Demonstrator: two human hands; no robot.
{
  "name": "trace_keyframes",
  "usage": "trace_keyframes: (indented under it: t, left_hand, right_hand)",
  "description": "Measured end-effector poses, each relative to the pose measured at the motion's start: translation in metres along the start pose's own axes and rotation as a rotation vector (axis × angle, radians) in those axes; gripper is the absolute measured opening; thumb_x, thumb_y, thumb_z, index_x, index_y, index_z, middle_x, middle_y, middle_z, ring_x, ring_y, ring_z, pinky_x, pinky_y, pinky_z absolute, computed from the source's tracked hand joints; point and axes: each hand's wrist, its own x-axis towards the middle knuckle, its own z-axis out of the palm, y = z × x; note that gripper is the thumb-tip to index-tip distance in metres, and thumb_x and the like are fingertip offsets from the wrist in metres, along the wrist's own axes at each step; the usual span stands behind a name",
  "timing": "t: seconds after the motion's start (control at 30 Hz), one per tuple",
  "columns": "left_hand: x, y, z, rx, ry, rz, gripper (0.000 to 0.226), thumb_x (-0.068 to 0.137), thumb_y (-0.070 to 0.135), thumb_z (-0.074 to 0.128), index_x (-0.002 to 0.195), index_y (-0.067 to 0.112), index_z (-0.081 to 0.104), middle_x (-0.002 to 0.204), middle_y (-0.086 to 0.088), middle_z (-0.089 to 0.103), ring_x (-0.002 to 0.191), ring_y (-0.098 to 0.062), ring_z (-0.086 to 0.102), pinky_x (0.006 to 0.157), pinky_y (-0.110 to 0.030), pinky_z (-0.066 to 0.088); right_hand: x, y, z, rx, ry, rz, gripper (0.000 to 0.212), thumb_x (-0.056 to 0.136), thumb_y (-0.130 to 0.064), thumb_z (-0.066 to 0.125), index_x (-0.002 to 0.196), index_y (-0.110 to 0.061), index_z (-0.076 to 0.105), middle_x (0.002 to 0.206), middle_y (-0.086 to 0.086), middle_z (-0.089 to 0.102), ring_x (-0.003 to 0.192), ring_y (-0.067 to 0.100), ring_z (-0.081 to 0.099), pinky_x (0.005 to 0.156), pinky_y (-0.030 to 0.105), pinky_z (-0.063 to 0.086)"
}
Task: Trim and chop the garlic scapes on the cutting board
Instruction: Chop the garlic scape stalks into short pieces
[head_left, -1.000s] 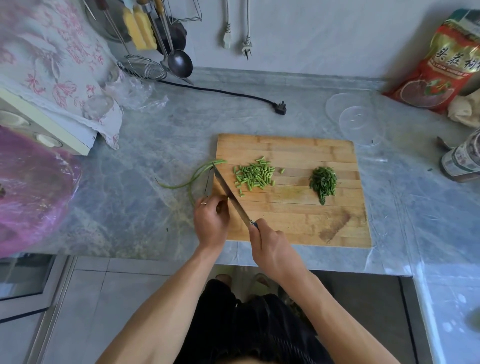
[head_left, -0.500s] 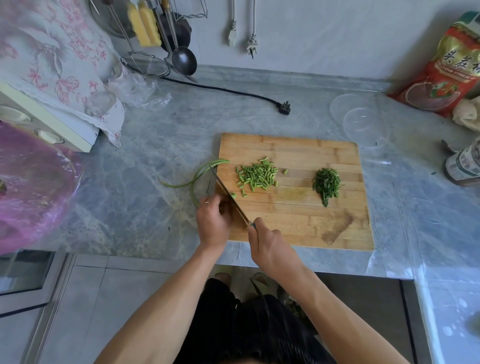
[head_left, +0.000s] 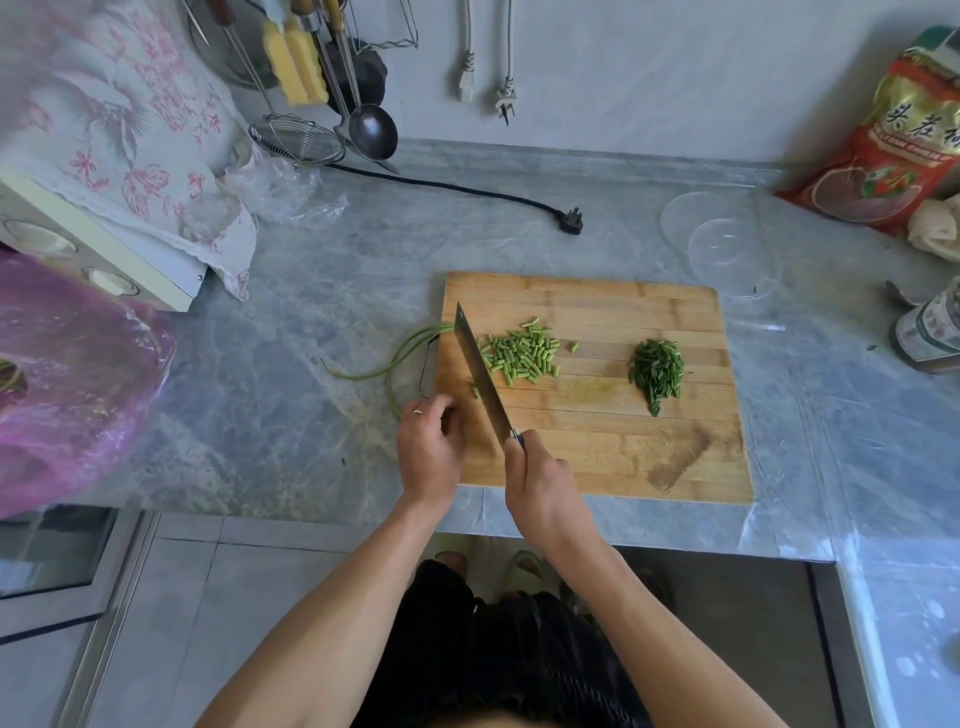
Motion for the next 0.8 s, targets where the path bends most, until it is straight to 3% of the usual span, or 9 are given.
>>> trace_keyframes:
  t: [0.1,0.2,0.27,0.37,0.57,0.63,0.73,0.8]
  left_hand:
    - [0.002,-0.003,0.0,-0.034,-0.028,-0.003,0.014,0.083,-0.004,0.071,0.093,0.005,0.072,0.081,-0.004,0.071,0.078,-0.024,0.065,0.068,-0.017,0.042]
    - [0.004,-0.005,-0.004,-0.107,-0.072,-0.04,0.014,0.084,0.004,0.074,0.098,0.008,0.071,0.087,-0.002,0.072,0.082,-0.019,0.067,0.073,-0.025,0.052]
    - [0.005,-0.003,-0.008,-0.183,-0.093,-0.107,0.013,0.085,0.005,0.073,0.097,0.011,0.072,0.087,0.004,0.071,0.082,-0.007,0.067,0.076,-0.023,0.053]
    - [0.007,0.0,-0.017,-0.276,-0.115,-0.219,0.019,0.086,-0.001,0.068,0.094,0.015,0.073,0.087,0.009,0.071,0.081,0.003,0.065,0.076,-0.012,0.05]
    - [0.017,0.001,-0.022,-0.353,-0.139,-0.388,0.022,0.09,0.003,0.065,0.088,0.023,0.073,0.09,0.011,0.072,0.085,0.0,0.066,0.08,-0.017,0.052]
    - [0.019,0.003,-0.025,-0.299,-0.139,-0.381,0.02,0.091,0.003,0.063,0.093,0.021,0.073,0.092,0.01,0.071,0.085,0.001,0.065,0.08,-0.014,0.052]
    - [0.019,0.002,-0.026,-0.141,-0.215,-0.252,0.017,0.087,0.011,0.072,0.104,0.012,0.075,0.093,0.002,0.069,0.083,-0.011,0.065,0.071,-0.006,0.045]
    - [0.019,0.002,-0.022,0.004,-0.274,-0.154,0.025,0.083,0.026,0.079,0.103,0.012,0.075,0.089,-0.005,0.065,0.075,-0.016,0.061,0.063,-0.014,0.044]
  right_hand:
    - [-0.001,0.0,-0.013,0.006,0.004,0.0,0.026,0.102,-0.04,0.027,0.099,-0.019,0.043,0.08,0.003,0.055,0.07,0.021,0.049,0.068,0.031,0.039]
    - [0.0,0.006,-0.018,0.092,0.058,-0.108,0.025,0.105,-0.028,0.034,0.087,-0.012,0.043,0.063,0.0,0.045,0.054,0.026,0.038,0.053,0.033,0.032]
    - [0.001,0.011,-0.019,0.111,0.069,-0.154,0.027,0.105,-0.024,0.037,0.081,-0.012,0.042,0.055,0.002,0.039,0.047,0.029,0.032,0.046,0.034,0.025]
    - [0.0,0.016,-0.019,0.092,0.056,-0.173,0.026,0.104,-0.026,0.038,0.08,-0.016,0.041,0.052,0.003,0.039,0.045,0.024,0.03,0.045,0.032,0.024]
    - [-0.003,0.02,-0.018,0.057,0.036,-0.149,0.026,0.104,-0.03,0.038,0.084,-0.016,0.044,0.06,0.003,0.045,0.05,0.026,0.039,0.05,0.032,0.029]
    - [-0.003,0.023,-0.019,0.081,0.057,-0.172,0.026,0.104,-0.027,0.04,0.081,-0.015,0.044,0.056,0.005,0.042,0.047,0.027,0.034,0.047,0.033,0.025]
    - [-0.005,0.029,-0.023,0.111,0.074,-0.172,0.028,0.104,-0.026,0.039,0.081,-0.012,0.046,0.053,0.006,0.039,0.044,0.021,0.029,0.044,0.029,0.021]
    - [-0.005,0.032,-0.026,0.124,0.083,-0.172,0.028,0.104,-0.025,0.039,0.082,-0.01,0.047,0.053,0.006,0.039,0.044,0.019,0.027,0.043,0.027,0.02]
